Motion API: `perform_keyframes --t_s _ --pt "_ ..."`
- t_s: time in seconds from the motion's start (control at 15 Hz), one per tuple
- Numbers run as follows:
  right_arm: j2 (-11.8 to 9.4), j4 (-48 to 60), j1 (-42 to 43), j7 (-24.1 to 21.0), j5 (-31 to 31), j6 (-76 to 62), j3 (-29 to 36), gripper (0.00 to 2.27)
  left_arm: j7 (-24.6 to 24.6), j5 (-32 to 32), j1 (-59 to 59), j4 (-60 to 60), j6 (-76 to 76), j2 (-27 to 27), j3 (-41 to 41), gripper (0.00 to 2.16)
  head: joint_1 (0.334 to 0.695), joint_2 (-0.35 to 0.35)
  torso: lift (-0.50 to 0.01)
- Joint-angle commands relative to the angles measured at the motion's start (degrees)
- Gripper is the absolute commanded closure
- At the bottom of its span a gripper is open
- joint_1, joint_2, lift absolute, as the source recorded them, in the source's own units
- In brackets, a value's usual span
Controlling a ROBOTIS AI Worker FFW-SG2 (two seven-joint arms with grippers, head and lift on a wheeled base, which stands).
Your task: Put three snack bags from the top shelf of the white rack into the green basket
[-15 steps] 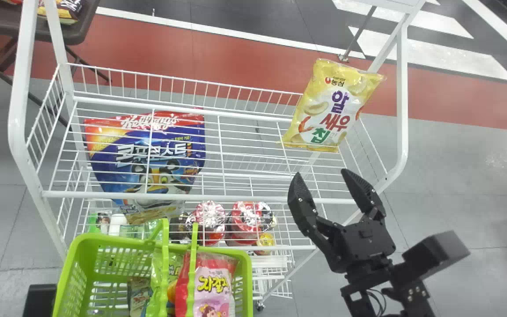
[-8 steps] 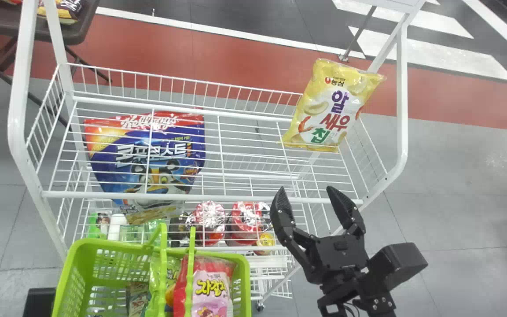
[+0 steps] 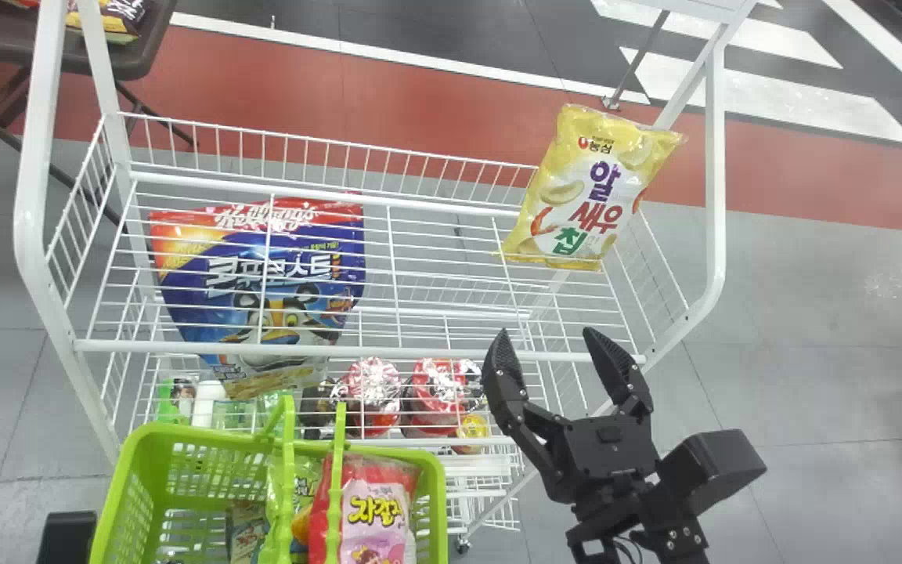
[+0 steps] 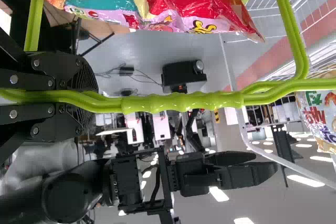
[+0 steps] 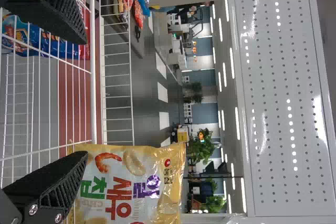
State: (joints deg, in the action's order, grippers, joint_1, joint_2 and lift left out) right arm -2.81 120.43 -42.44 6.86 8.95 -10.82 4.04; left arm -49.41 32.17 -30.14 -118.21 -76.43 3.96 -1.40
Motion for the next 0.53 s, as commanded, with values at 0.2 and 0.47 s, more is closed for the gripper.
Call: perform_keyframes --t_s 0.2,0.47 --pt "-0.09 0.42 -0.54 0.18 0.28 -0.29 0.0 0.05 -0.16 0.0 -0.01 0.0 -0.18 0.09 0.0 2.15 0.695 -0.35 0.0" --pt "-0.18 0.86 -1.06 0.26 0.45 -0.47 -0.09 0.05 -0.25 0.09 -0.01 -0.26 -0.18 0.18 -0.09 2.15 0.695 -0.35 0.0"
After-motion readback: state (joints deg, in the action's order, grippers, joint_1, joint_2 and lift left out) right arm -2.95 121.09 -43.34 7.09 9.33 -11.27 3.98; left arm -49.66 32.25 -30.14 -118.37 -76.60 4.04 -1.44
